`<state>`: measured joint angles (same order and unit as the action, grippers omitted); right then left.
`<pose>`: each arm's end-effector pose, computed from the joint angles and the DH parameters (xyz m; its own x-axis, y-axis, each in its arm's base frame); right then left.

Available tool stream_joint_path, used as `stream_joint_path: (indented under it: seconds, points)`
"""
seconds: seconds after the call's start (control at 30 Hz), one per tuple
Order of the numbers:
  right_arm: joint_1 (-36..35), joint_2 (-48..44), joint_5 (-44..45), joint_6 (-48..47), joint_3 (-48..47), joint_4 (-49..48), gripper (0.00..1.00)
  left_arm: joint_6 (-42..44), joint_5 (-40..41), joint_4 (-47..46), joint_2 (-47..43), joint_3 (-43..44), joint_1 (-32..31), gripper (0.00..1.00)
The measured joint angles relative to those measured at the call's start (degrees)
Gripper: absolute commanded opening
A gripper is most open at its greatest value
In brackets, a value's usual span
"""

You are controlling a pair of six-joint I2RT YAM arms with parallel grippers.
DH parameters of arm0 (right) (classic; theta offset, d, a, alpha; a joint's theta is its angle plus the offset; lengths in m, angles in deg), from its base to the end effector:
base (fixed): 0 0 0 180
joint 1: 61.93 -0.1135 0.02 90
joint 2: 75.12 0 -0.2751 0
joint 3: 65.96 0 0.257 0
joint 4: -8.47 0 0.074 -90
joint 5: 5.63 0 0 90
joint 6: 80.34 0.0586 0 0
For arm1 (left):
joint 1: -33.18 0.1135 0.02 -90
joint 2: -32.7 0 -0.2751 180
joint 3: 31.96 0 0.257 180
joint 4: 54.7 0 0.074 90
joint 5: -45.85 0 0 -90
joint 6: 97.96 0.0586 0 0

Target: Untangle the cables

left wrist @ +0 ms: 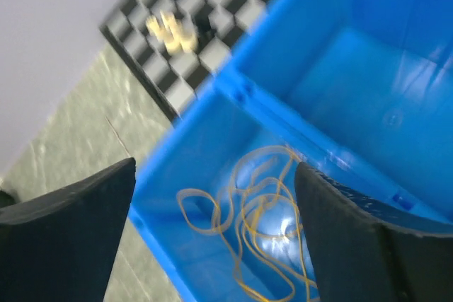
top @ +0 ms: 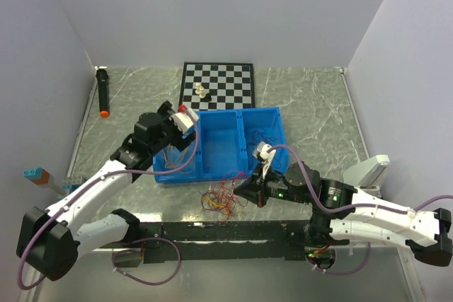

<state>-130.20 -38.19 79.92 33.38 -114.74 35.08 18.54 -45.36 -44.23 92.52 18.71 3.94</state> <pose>0.0623 0.1686 0.2978 -0.4701 -0.0962 -0.8774 -0.8354 0.3693 0.4071 0.2265 -0.1282 0.2659 -0.0366 0.5317 -0.8461 0.5833 0.6988 0.4139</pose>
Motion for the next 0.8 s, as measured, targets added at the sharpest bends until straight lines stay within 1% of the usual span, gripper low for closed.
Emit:
stream_joint_path:
  seconds: [0.13,0.2,0.27,0.37,0.4,0.47,0.57,0.7,0.8]
  points:
    - [0.0,1.0,0.4,-0.3,-0.1,-0.1,0.0,0.4,-4.3,6.4,-1.1,9.1,0.0,0.97]
    - [0.0,1.9,0.6,-0.5,-0.3,0.0,0.0,1.5,-8.6,10.8,-2.8,14.0,0.0,0.97]
    - [0.0,2.9,1.0,-0.8,-0.6,0.0,0.0,3.7,-14.8,15.6,-4.7,18.1,0.0,0.97]
    - [0.0,4.2,1.9,-1.2,-1.2,-0.2,0.0,8.0,-26.9,23.8,-7.9,21.8,0.0,0.97]
    - [0.0,4.5,2.1,-1.4,-1.4,-0.3,0.0,9.0,-31.5,26.8,-8.4,22.6,0.0,0.97]
    - [0.0,5.2,2.2,-1.8,-1.7,-0.5,0.0,10.1,-38.2,31.5,-8.5,23.6,-0.6,0.98]
    - [0.0,6.7,2.3,-2.5,-3.3,-1.0,0.0,12.2,-44.9,37.5,-6.3,24.0,-2.5,0.98]
    - [0.0,8.6,2.3,-3.5,-5.6,-2.6,0.0,13.9,-48.3,42.0,-3.3,22.5,-5.9,0.99]
    - [0.0,9.4,2.3,-4.0,-6.4,-3.6,0.0,14.8,-49.9,43.8,-2.6,22.3,-7.9,0.95]
